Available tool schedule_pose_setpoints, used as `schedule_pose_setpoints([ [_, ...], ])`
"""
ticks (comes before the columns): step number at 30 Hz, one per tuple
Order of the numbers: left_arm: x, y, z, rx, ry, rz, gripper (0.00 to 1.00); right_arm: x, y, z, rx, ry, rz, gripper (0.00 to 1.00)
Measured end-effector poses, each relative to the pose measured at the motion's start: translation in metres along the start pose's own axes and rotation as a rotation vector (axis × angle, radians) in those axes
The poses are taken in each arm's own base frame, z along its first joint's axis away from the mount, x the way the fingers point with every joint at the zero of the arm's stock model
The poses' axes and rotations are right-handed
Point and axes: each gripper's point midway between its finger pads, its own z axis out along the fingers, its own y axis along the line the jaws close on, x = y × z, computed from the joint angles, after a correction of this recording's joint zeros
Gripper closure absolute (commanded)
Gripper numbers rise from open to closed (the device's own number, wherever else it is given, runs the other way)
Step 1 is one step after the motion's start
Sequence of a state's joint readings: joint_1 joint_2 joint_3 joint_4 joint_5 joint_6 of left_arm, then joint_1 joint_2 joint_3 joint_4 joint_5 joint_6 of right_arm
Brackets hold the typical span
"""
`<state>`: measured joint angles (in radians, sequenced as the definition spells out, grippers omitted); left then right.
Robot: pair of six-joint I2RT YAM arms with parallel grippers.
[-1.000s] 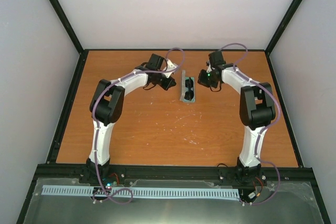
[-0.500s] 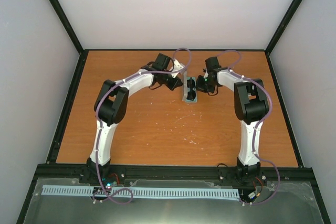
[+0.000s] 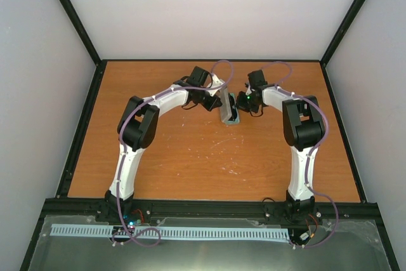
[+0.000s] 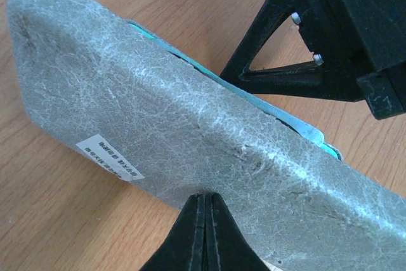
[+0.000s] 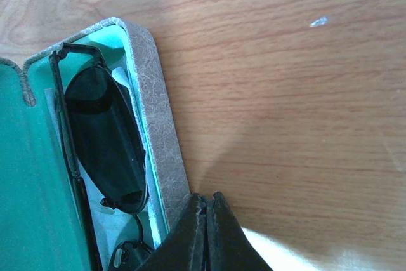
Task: Organize the sunglasses
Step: Close the sunglasses case at the center of the board.
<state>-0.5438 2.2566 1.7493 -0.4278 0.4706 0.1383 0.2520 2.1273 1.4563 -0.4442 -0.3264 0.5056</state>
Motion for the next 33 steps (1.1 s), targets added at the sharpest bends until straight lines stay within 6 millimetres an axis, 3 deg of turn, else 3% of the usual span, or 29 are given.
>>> schedule_pose_setpoints([
  [17, -0.002, -0.010, 0.012, 0.029, 0.002, 0.007, 0.98, 0.002, 0.005, 0.002, -0.060, -0.046, -0.018, 0.97],
  [25, 0.001, -0.031, 0.026, 0.073, 0.011, 0.033, 0.98, 0.025, 0.023, 0.005, -0.127, 0.016, -0.043, 0.97],
  [30, 0.001, -0.029, 0.023, 0.059, 0.007, 0.041, 0.82, 0.036, 0.018, -0.001, -0.109, 0.039, -0.031, 0.97],
  [33, 0.007, -0.023, 0.009, 0.021, 0.014, 0.035, 0.64, 0.045, 0.016, -0.004, -0.104, 0.065, -0.022, 0.97],
])
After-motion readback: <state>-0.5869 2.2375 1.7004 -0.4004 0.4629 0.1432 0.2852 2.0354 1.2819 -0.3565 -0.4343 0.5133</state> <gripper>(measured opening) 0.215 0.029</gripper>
